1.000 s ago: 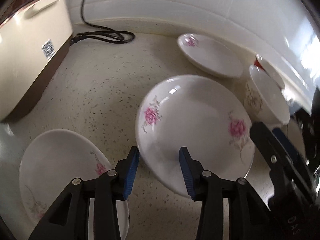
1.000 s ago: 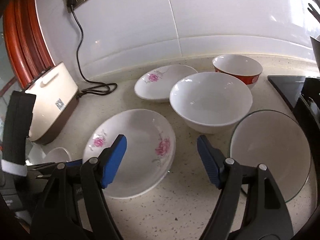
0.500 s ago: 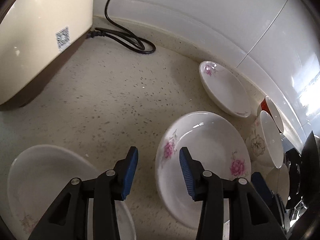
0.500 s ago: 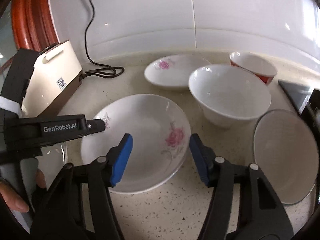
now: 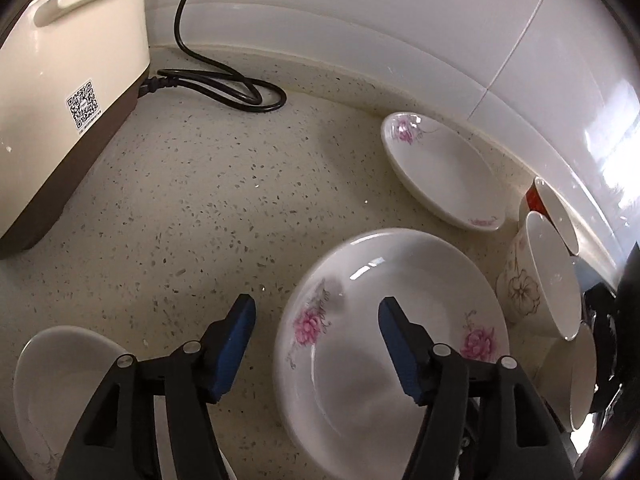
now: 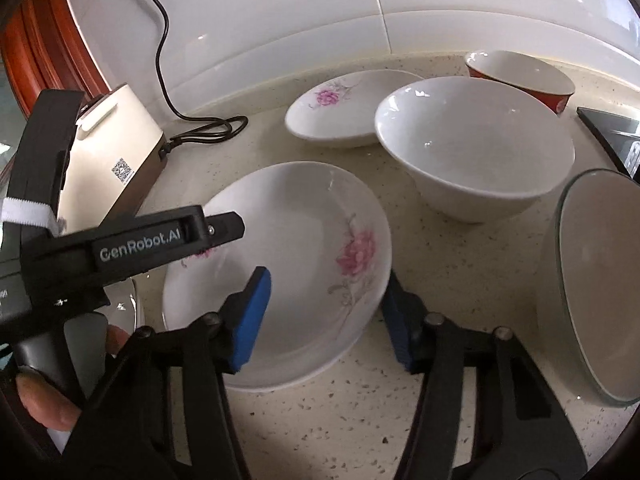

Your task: Organize plates and bowls

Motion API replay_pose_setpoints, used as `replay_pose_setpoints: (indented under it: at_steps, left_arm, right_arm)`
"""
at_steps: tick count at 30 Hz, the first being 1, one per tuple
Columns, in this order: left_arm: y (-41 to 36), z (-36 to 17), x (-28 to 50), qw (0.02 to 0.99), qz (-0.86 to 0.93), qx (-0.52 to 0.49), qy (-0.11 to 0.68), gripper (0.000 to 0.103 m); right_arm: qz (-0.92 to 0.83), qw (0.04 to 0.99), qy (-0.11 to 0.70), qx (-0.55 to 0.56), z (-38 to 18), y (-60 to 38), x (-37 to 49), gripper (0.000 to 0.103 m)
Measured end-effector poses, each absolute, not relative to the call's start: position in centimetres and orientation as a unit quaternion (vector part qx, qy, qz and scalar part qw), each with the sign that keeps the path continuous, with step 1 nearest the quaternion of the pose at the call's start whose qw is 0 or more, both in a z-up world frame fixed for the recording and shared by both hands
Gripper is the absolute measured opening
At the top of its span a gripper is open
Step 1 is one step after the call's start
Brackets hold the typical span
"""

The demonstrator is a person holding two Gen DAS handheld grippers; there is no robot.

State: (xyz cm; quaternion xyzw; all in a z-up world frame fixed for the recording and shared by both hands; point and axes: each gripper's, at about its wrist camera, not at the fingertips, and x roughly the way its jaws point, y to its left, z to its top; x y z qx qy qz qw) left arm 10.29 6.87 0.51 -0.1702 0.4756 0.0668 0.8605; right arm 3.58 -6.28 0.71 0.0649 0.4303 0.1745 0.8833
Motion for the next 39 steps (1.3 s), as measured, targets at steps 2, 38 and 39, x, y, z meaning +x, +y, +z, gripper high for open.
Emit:
replay_pose_setpoints:
  at_steps: [2, 38, 39]
  left_arm:
    - [6.9, 0.4, 10.3, 0.861, 0.068, -0.172, 0.473, 0.066]
    - [5.0, 3.7, 8.0, 0.902, 0.120, -0.098, 0.403, 0.030]
    - [5.2, 3.9, 7.9, 0.902, 0.120, -0.100, 0.401, 0.030]
  right_arm:
    - [0.180, 0.878, 0.436, 0.079, 0.5, -6.6, 3.8, 0.030]
    - [0.186, 0.899, 0.379, 0.116, 2.0, -8.6, 3.6, 0.019]
    - [0.188, 0.900, 0.376, 0.118, 2.3, -8.5, 3.4, 0.019]
